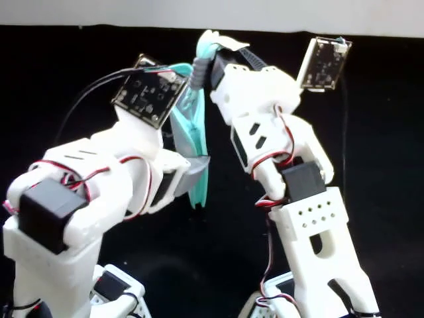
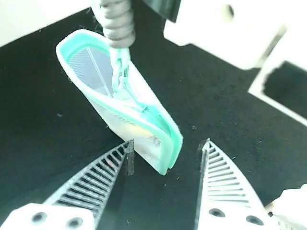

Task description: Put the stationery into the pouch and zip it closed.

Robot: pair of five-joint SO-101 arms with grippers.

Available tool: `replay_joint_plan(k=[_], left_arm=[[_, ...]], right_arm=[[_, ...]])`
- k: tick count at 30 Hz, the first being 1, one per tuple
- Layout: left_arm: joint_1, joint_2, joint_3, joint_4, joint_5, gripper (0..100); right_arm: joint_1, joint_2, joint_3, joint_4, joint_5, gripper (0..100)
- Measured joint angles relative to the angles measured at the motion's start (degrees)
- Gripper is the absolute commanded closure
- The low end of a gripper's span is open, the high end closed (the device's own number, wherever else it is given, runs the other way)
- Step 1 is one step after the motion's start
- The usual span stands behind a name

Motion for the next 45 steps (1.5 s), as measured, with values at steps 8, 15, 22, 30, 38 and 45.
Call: replay_joint_plan(k=[8, 15, 22, 30, 38, 45], left_arm=[[0.35, 0.7, 0.79, -1.14, 1.32, 77], [0.53, 8.44, 0.79, -4.4, 1.32, 77], [0.53, 12.84, 0.79, -5.36, 1.49, 77], [0.62, 14.59, 0.79, -5.36, 1.76, 77], [-3.25, 14.68, 0.79, -5.36, 1.76, 79], [-4.31, 14.59, 0.79, -5.36, 0.0, 98]], right_arm=[[0.0, 0.0, 0.0, 0.0, 0.0, 99.2], [0.0, 0.0, 0.0, 0.0, 0.0, 99.2], [0.09, 0.0, 0.0, 0.0, 0.0, 99.2], [0.09, 0.0, 0.0, 0.0, 0.0, 99.2], [0.09, 0.0, 0.0, 0.0, 0.0, 99.2], [0.09, 0.0, 0.0, 0.0, 0.0, 99.2]])
